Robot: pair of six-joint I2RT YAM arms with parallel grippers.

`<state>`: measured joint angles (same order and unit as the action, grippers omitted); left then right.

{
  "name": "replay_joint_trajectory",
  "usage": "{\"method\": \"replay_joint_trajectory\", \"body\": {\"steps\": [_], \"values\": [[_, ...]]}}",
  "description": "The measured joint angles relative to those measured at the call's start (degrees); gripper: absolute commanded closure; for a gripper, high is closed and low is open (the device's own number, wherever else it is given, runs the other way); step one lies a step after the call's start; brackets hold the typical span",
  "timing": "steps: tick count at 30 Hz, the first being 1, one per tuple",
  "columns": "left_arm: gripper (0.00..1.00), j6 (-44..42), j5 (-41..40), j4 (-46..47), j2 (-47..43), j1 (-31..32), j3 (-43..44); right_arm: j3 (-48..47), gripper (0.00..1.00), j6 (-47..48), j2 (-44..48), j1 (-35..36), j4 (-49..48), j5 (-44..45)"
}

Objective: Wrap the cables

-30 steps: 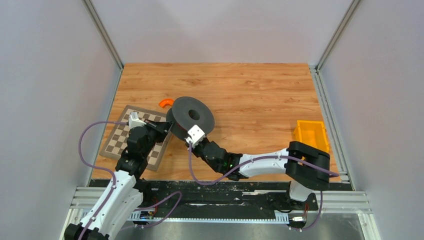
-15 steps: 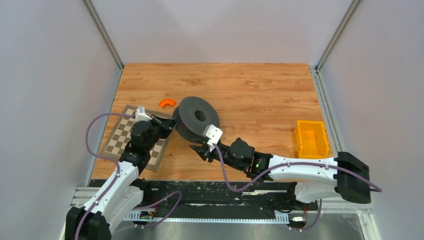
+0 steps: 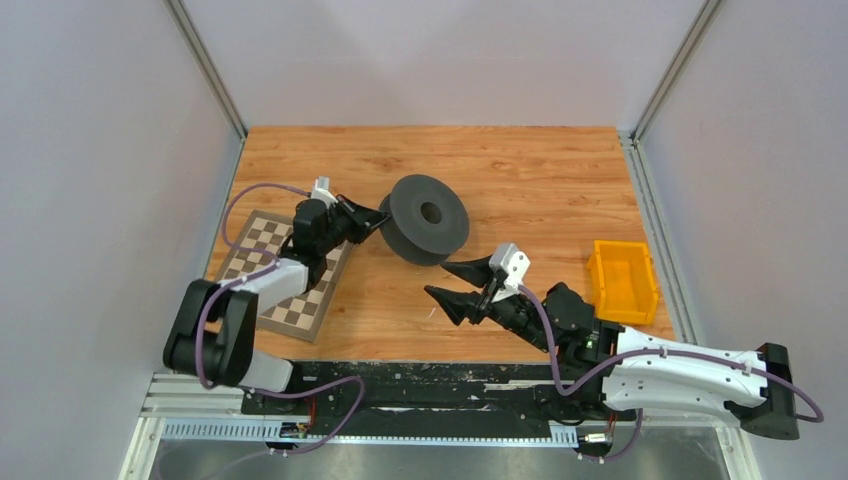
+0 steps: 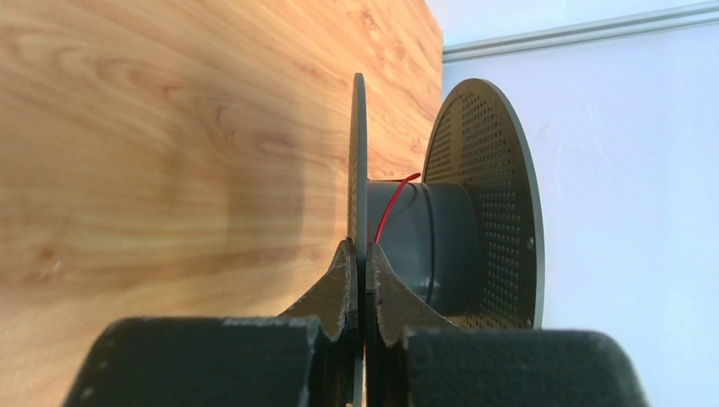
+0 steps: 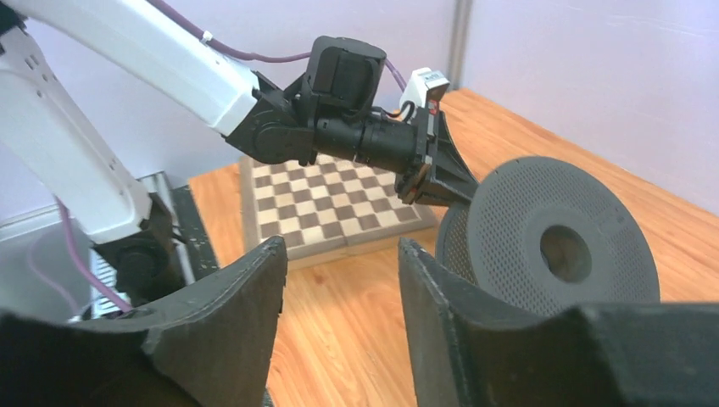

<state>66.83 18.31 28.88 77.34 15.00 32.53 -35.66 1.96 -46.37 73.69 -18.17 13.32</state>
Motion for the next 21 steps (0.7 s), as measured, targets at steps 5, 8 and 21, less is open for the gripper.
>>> {"method": "replay_joint_trajectory", "body": {"steps": [5, 8, 21], "values": [[1.00, 2.3, 2.0, 10.1, 14.2, 0.3, 6.4, 2.5, 0.25, -0.3, 2.3, 0.0, 2.4, 6.8], [1.00, 3.4, 1.2, 14.8, 22.7, 1.0, 10.1, 3.1, 0.11, -0.6, 2.7, 0.0, 4.1, 11.2], [0.76, 7.3, -4.9, 23.0, 33.4, 5.5, 10.5, 3.1, 0.00, -2.4, 4.0, -1.7, 6.0, 21.9]]}}
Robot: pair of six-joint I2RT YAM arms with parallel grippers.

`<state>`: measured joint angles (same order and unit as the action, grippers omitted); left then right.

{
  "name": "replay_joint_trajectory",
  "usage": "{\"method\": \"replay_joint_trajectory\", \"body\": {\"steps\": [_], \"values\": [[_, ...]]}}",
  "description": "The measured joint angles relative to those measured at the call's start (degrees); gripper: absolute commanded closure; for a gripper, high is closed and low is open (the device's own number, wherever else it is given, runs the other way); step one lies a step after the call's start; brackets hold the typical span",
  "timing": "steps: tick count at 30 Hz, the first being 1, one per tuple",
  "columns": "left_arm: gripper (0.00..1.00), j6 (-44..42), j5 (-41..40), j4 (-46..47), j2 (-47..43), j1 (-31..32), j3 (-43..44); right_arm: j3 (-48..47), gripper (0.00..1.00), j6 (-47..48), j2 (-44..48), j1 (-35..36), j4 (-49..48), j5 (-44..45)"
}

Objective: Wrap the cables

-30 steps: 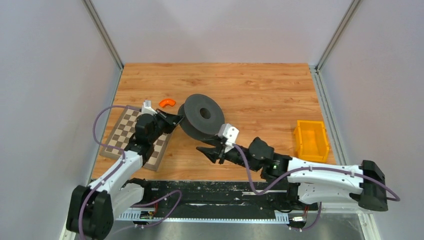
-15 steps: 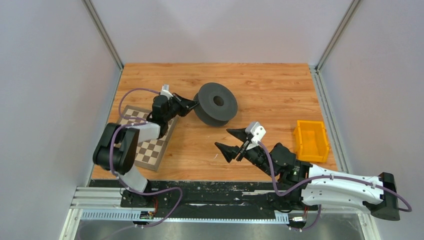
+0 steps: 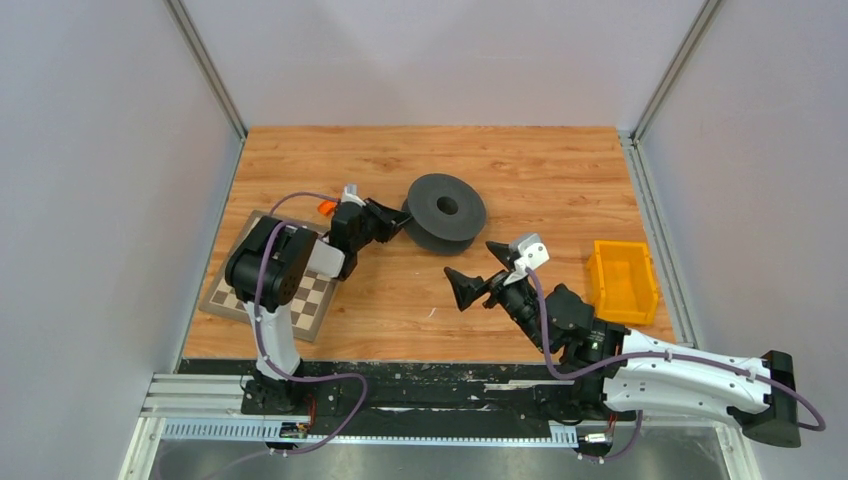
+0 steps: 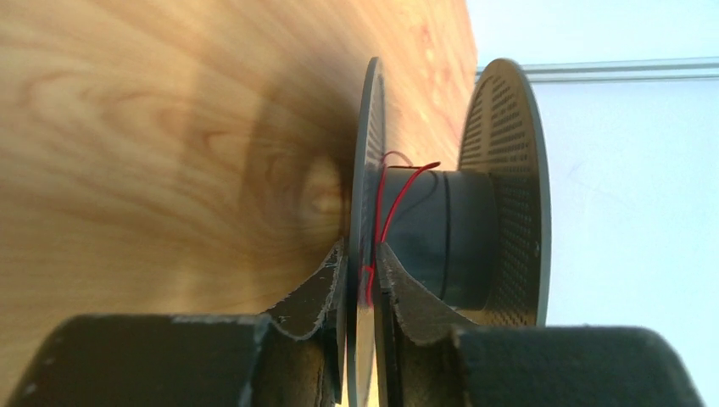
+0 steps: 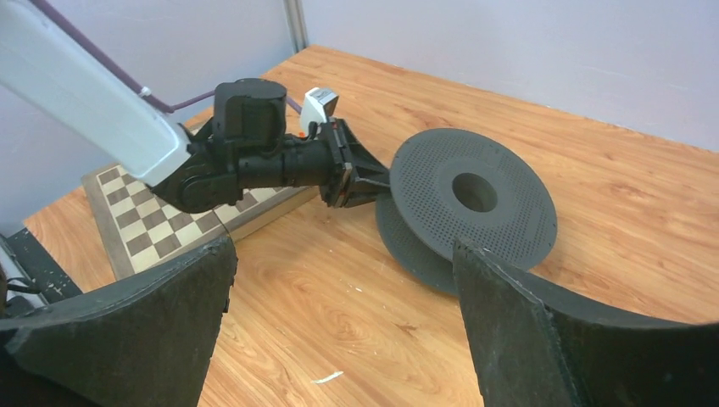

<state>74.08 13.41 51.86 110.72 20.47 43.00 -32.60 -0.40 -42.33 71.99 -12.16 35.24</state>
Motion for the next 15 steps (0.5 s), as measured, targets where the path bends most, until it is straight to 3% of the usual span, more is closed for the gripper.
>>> {"method": "replay_joint_trajectory", "body": {"steps": [10, 13, 15], "values": [[0.66, 0.3, -2.5, -2.3, -5.2, 0.5, -10.4, -0.2, 0.00, -7.2, -3.9, -3.4, 5.7, 2.0], [0.48, 0.5, -2.9, -2.8, -7.2, 0.5, -12.2, -0.6, 0.00, -10.4, -5.4, -4.2, 9.2, 2.5], [0.43, 0.5, -3.3, -3.2, -8.8, 0.5, -13.6, -1.3, 0.00, -12.8, -6.2, -4.4, 12.0, 3.1]]}}
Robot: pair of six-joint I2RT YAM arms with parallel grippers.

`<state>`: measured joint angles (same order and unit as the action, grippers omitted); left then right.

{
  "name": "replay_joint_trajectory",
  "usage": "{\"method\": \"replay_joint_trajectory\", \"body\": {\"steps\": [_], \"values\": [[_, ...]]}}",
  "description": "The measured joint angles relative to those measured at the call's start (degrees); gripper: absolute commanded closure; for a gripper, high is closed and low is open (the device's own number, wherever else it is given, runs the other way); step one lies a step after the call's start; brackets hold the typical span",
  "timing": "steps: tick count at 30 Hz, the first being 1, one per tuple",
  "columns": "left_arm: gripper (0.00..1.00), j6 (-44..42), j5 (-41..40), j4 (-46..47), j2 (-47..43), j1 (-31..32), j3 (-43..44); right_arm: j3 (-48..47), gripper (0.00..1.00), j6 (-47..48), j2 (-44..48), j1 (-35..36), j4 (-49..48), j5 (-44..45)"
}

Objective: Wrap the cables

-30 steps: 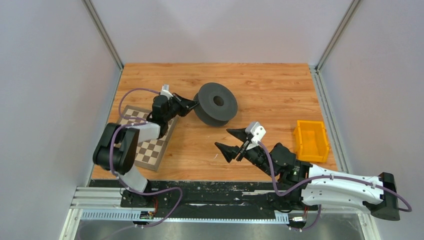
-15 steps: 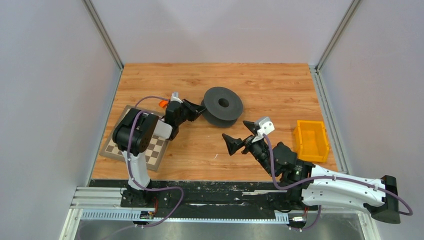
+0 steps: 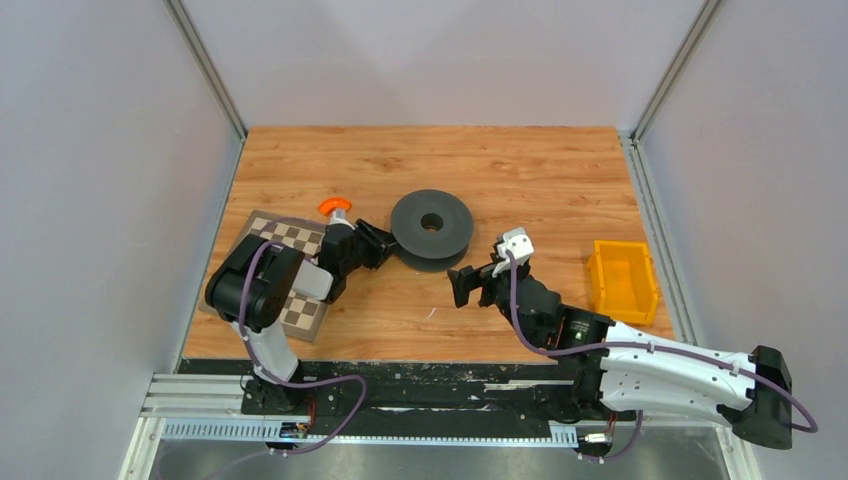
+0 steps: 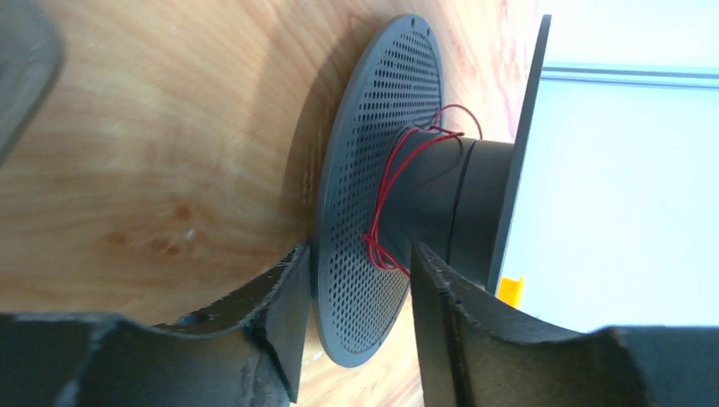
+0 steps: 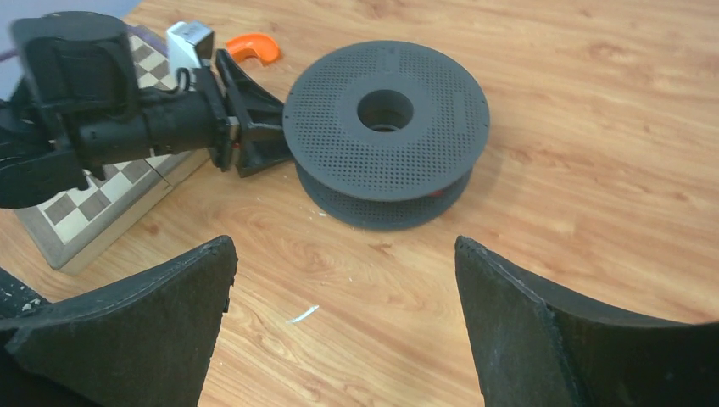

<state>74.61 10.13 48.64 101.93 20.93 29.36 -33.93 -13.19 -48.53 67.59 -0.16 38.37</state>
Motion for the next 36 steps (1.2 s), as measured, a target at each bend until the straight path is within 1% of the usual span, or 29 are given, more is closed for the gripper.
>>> {"method": "replay_joint_trajectory", "body": {"steps": [1, 2, 6, 10, 13, 14, 17, 18, 19, 21, 24, 26, 29, 32, 36], "values": [[0.41, 0.0, -0.2, -0.8, -1.0, 0.0, -0.6, -0.6, 0.00, -1.5, -0.4, -0.1, 1.6, 0.4], [0.38, -0.2, -0.4, -1.6, -1.9, 0.0, -1.1, -1.3, 0.00, -3.0, -0.9, -0.2, 3.3, 0.8], [0.34, -0.7, -1.7, -8.0, -8.0, 0.0, -1.6, -3.5, 0.00, -8.2, -1.4, -0.3, 8.8, 2.5], [0.27, -1.4, -5.5, -18.3, -18.5, 0.7, -1.6, -5.5, 0.00, -12.3, -1.4, -0.3, 14.2, 3.7], [0.25, -2.1, -9.5, -26.9, -26.1, 2.2, -1.5, -7.2, 0.00, -15.0, -1.5, -0.3, 17.7, 3.8], [0.23, -2.5, -10.8, -29.9, -28.7, 2.5, -1.5, -7.8, 0.00, -16.2, -1.5, -0.3, 18.8, 3.8], [0.19, -5.3, -14.2, -38.3, -36.6, 3.0, -1.1, -9.7, 0.00, -19.9, -1.5, -0.3, 21.4, 3.7], [0.13, -7.1, -15.3, -41.7, -39.6, 3.0, -0.4, -10.2, 0.00, -20.8, -1.5, -0.3, 22.0, 3.7], [0.03, -9.0, -15.9, -44.4, -41.9, 3.0, 0.6, -10.6, 0.00, -21.6, -1.5, -0.3, 22.4, 3.6], [0.00, -14.2, -16.8, -49.6, -47.2, 3.0, 3.7, -11.3, 0.00, -22.9, -1.4, -0.3, 23.1, 3.5], [0.00, -22.4, -16.0, -54.3, -54.4, 3.0, 9.3, -11.5, 0.00, -23.8, -1.4, -0.3, 23.9, 3.1], [0.00, -28.9, -13.3, -55.8, -60.0, 3.0, 12.3, -11.5, 0.00, -23.8, -1.1, -0.3, 24.2, 3.1], [0.00, -36.1, -8.4, -57.1, -67.5, 3.0, 13.7, -11.5, 0.00, -23.9, -0.3, -0.3, 24.3, 3.0], [0.00, -41.1, -3.7, -59.3, -73.7, 3.0, 13.7, -11.8, 0.00, -23.9, 0.7, -0.3, 24.3, 3.0], [0.00, -44.3, 0.7, -61.7, -77.2, 3.0, 13.0, -12.3, 0.00, -23.9, 1.0, -0.3, 24.3, 3.1]]}}
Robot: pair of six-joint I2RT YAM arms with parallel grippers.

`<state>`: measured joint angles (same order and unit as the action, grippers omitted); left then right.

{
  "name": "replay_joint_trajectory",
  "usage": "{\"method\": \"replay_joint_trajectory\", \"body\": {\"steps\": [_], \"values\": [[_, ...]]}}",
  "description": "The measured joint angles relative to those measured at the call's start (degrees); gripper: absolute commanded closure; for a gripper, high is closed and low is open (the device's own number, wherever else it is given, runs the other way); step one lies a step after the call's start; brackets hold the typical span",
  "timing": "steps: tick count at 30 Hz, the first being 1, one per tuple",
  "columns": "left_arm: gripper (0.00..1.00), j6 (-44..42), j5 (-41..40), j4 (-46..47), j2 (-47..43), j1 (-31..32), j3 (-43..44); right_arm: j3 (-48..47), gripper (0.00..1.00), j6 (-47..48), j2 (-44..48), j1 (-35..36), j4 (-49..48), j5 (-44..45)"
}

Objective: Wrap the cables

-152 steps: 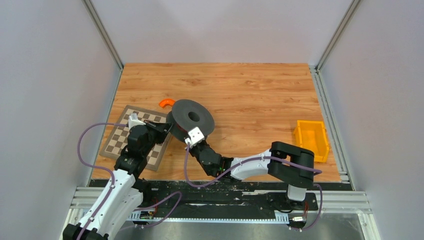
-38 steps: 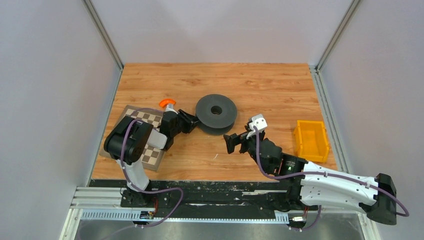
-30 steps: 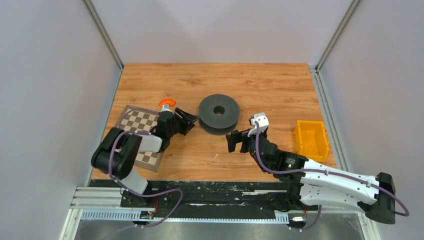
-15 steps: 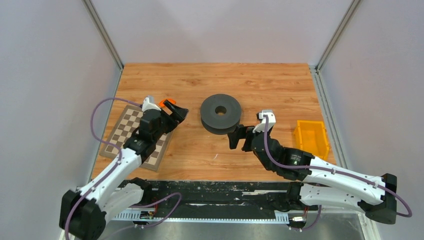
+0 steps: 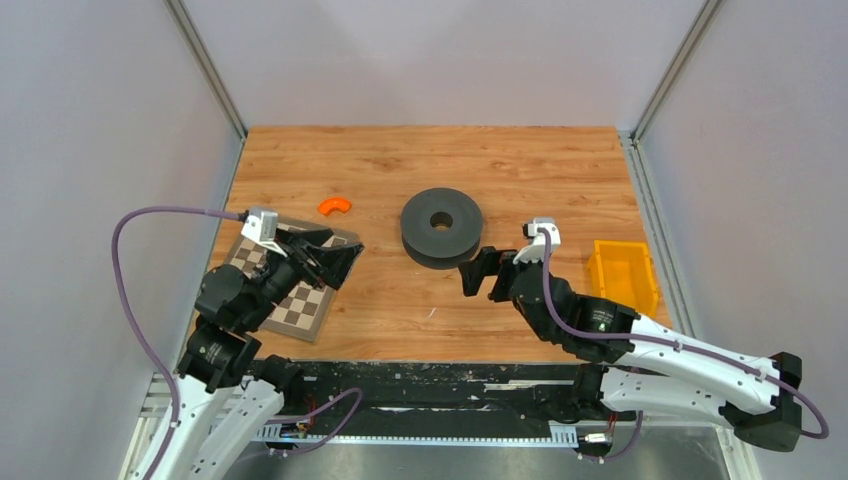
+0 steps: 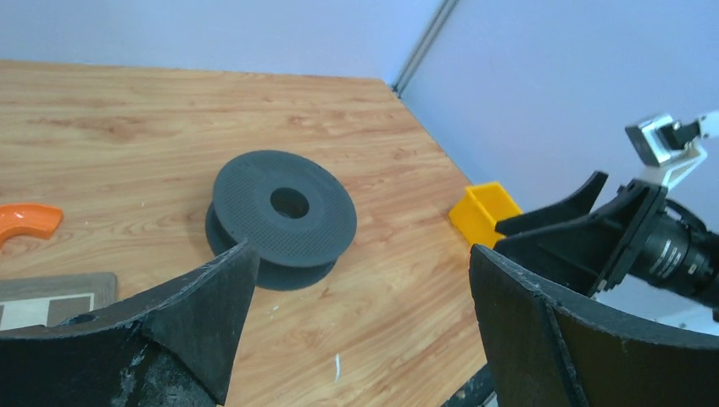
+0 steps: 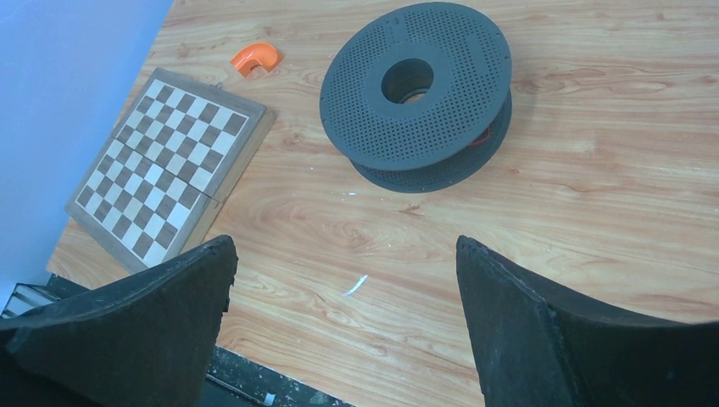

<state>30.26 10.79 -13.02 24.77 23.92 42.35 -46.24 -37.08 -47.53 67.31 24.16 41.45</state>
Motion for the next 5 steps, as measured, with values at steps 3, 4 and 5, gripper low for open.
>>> {"method": "replay_joint_trajectory", "body": {"steps": [3, 4, 5], "values": [[0.00, -0.9, 1.8, -1.2, -1.0, 0.0, -1.3, -0.1, 0.00, 0.0, -0.2, 0.0, 0.0, -0.1], [0.00, -1.1, 2.2, -1.4, -1.1, 0.0, -1.6, -0.3, 0.00, 0.0, -0.4, 0.0, 0.0, -0.1], [0.00, -1.2, 2.4, -1.6, -1.3, 0.0, -2.0, -0.5, 0.00, 0.0, -0.7, 0.0, 0.0, -0.2]]}}
